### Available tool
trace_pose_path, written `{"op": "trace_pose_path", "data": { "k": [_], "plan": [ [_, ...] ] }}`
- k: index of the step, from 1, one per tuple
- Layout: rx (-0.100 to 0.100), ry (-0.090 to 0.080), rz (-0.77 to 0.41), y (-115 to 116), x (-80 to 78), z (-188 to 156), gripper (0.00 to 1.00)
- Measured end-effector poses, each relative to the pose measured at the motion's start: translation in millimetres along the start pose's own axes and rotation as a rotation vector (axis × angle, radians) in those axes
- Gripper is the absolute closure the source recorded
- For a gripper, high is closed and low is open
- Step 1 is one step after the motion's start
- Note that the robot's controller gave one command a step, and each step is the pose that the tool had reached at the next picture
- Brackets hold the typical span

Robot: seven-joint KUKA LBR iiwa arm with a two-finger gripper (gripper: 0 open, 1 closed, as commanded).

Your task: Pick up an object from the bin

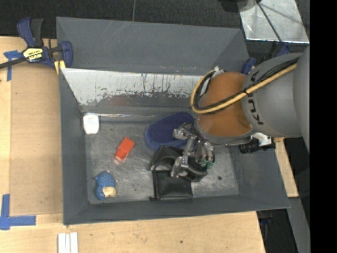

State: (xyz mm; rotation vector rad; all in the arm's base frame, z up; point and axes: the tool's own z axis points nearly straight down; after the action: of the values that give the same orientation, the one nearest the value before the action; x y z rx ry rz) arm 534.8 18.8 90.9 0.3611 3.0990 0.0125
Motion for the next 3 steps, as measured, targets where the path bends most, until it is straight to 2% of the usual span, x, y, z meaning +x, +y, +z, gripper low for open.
{"op": "trace_pose_path", "data": {
  "k": [1, 2, 3],
  "plan": [
    [0.009, 0.011, 0.161, -4, 4.6, -11, 0.00],
    [0.013, 0.019, 0.308, -7, 17.0, -16, 0.00],
    [0.000, -0.002, 0.533, -7, 26.4, 13, 0.00]
  ]
}}
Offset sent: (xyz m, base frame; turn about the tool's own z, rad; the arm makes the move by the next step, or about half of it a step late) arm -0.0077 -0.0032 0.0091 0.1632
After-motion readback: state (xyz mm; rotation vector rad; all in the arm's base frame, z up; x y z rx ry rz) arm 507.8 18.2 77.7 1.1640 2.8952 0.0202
